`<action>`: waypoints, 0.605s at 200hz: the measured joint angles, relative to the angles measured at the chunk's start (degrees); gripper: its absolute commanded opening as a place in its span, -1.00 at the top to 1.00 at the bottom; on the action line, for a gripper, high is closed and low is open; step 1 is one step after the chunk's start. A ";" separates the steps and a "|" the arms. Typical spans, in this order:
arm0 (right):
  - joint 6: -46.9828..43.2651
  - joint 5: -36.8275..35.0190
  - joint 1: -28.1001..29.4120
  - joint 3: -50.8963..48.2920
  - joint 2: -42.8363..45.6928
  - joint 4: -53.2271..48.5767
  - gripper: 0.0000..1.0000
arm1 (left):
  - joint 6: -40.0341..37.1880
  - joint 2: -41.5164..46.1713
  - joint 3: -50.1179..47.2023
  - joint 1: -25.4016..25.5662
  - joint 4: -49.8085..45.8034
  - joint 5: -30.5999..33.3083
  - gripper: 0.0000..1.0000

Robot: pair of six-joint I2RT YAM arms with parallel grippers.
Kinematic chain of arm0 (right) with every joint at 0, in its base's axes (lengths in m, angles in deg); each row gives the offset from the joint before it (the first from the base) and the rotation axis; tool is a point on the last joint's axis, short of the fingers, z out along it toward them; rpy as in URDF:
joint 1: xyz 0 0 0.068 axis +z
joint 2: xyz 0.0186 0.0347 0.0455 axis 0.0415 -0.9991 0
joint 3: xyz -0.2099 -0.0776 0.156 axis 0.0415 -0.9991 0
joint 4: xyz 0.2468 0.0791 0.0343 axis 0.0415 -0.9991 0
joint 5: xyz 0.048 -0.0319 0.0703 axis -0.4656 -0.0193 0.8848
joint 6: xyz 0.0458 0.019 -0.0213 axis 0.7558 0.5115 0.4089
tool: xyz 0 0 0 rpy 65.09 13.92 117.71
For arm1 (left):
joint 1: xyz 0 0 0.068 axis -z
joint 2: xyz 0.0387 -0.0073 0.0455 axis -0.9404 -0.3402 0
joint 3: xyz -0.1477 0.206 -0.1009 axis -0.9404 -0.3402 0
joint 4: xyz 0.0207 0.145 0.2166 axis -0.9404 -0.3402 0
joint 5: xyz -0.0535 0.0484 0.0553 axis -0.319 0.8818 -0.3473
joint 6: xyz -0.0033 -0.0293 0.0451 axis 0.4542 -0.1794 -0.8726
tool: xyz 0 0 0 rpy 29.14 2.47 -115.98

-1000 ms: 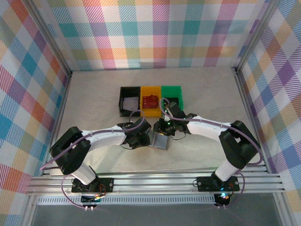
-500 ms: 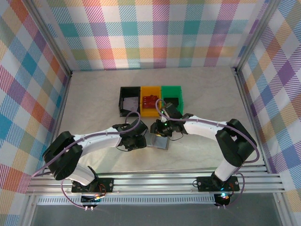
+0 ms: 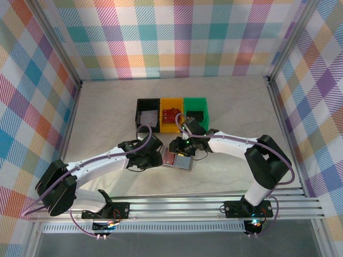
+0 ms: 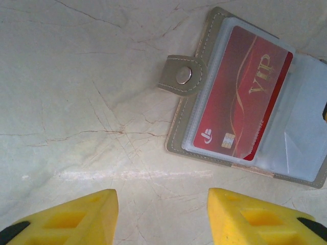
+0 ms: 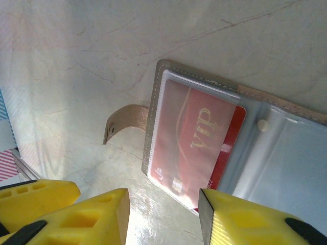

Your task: Take the credit cards out of the card holder

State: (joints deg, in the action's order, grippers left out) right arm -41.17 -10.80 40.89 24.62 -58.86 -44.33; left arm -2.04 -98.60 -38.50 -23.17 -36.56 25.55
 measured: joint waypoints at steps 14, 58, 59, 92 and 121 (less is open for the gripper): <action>-0.61 0.24 0.00 -0.02 0.22 -0.22 0.18 | -0.02 -0.61 0.00 0.00 0.04 -0.09 -0.01; -2.32 1.40 -0.15 -1.53 2.60 0.31 0.21 | -0.48 -3.34 0.68 -0.28 0.28 -0.39 -0.01; -2.32 1.40 -0.15 -1.57 2.60 0.31 0.21 | -0.48 -3.37 0.70 -0.28 0.31 -0.39 -0.01; -2.38 1.77 -0.94 -2.75 2.69 0.20 0.32 | -1.49 -5.53 2.01 -0.90 0.79 -1.01 -0.01; -2.73 1.77 -1.29 -3.02 2.69 -0.13 0.44 | -1.70 -7.65 2.23 -1.25 1.84 -1.68 -0.01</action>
State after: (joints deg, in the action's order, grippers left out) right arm -43.90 -9.03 39.60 21.60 -56.17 -44.47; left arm -3.75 -106.25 -36.27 -24.42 -34.72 23.87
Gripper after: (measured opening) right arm 0.305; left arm 0.503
